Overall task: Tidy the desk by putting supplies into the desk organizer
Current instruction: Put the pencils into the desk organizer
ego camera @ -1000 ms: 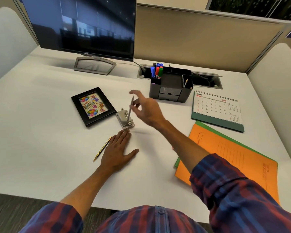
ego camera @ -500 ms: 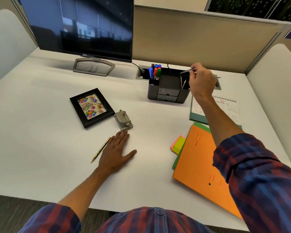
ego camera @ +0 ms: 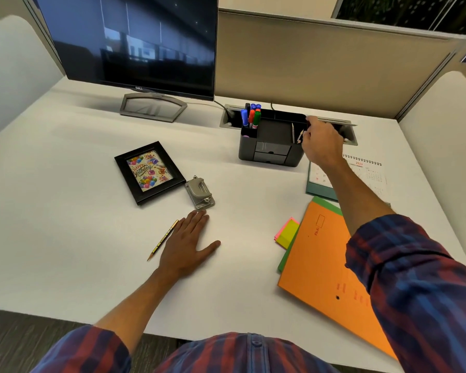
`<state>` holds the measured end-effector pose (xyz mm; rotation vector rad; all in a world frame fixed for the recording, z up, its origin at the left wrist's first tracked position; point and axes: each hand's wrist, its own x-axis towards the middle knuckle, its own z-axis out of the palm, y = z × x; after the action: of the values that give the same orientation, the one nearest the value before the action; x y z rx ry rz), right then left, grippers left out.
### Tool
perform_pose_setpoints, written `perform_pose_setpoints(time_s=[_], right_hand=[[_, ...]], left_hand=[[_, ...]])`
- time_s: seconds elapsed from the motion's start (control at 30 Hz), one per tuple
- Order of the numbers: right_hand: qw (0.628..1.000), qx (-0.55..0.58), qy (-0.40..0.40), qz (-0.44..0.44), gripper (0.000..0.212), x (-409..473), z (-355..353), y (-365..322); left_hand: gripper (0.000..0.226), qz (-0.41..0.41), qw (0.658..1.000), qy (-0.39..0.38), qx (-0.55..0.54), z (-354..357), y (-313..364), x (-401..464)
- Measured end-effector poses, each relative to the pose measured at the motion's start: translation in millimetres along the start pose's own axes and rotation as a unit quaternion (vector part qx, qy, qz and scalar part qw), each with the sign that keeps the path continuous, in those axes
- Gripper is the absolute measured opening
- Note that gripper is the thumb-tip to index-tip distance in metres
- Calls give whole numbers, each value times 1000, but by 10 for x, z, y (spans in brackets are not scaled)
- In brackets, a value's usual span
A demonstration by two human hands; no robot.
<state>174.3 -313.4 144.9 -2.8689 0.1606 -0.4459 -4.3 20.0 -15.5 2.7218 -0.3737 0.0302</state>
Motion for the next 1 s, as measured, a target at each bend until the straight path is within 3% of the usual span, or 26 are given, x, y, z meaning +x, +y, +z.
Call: perform_pose_setpoints(time_s=[0.27,0.5,0.9,1.0], right_hand=[[985,109,114,-67,26,-309,204,-227],[964,192,28,-181,20,-797,424,-866],[896,172,-162,-376,16,-1532,704,-1844],[871,127,-216,-423,19,-1672,774,-2044]], left_hand=[[78,-2,1000,-4,5,-17,8,-1],[78,-1,1000,-7,5,-28,13,4],[73,-2,1000,5,-7,-98,70,-26],[79,-80,997,-24,2,-170,155,-51]])
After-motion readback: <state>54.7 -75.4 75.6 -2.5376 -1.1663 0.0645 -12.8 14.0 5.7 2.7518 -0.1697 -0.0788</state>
